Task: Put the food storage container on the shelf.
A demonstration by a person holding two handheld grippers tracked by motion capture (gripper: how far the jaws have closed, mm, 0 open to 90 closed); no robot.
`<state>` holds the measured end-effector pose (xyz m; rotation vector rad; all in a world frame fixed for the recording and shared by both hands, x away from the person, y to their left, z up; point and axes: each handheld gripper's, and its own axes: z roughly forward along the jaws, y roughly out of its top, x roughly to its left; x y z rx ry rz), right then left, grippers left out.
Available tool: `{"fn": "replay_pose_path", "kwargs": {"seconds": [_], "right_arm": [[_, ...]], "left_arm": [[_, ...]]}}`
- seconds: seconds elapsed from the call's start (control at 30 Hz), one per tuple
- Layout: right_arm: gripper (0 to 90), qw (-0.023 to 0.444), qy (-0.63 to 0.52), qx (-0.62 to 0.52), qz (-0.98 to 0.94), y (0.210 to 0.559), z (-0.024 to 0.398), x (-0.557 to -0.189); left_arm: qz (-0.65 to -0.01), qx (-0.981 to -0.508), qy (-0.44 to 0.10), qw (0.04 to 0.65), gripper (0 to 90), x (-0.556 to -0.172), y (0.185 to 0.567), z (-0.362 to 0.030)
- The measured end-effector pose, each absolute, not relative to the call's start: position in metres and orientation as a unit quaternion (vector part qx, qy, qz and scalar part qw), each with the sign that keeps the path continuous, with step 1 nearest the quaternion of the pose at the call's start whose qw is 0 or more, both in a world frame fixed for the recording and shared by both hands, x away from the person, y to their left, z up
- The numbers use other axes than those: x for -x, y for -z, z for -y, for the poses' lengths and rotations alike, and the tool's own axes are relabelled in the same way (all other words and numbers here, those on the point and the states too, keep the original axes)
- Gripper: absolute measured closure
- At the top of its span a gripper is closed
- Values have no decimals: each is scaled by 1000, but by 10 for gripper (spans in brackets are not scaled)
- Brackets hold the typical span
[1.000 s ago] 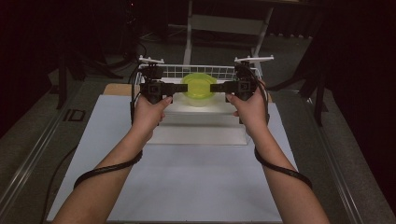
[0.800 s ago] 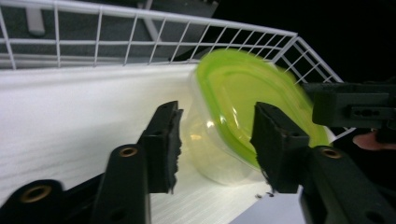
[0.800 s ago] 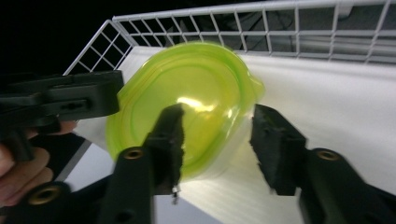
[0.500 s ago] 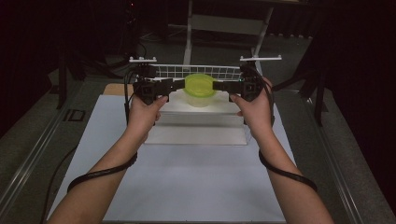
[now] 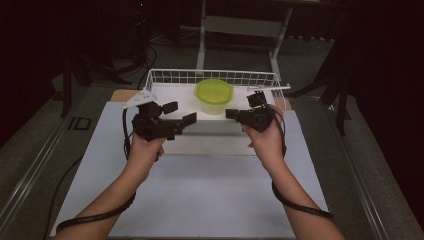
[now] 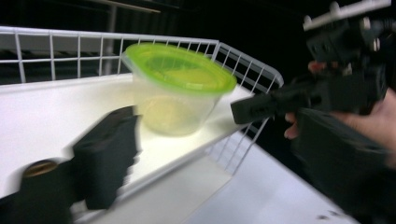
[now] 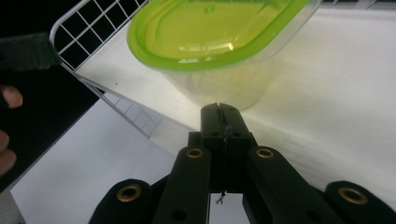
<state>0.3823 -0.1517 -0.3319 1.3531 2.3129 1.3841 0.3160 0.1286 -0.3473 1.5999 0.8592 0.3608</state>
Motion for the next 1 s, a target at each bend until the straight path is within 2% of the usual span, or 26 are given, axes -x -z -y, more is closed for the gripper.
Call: {"fn": "replay_pose_path", "kwargs": {"seconds": [0.07,0.13,0.33,0.47,0.7,0.87,1.0], "right_arm": [[900,59,-458,-450,-764,337,147,-384],[899,55,-458,-449,-765,340,143,-386],[898,52,-460,-458,-759,341,138,-395],[898,59,-459,-469,-752,341,139,-400],[886,59,-463,-470,-749,337,141,-399],[764,64,-475,-444,-757,332,142,-382],[563,79,-488,-417,-762,332,145,-363]], "left_arm": [[-362,-705,-186,581,20,-309,355,-125],[-357,-706,-187,582,15,-306,358,-124],[-355,-705,-176,588,15,-287,382,-121],[-362,-692,-157,605,15,-278,389,-123],[-357,-700,-147,600,15,-273,395,-126],[-348,-699,-139,609,16,-268,394,-127],[-328,-701,-154,614,15,-262,390,-126]]}}
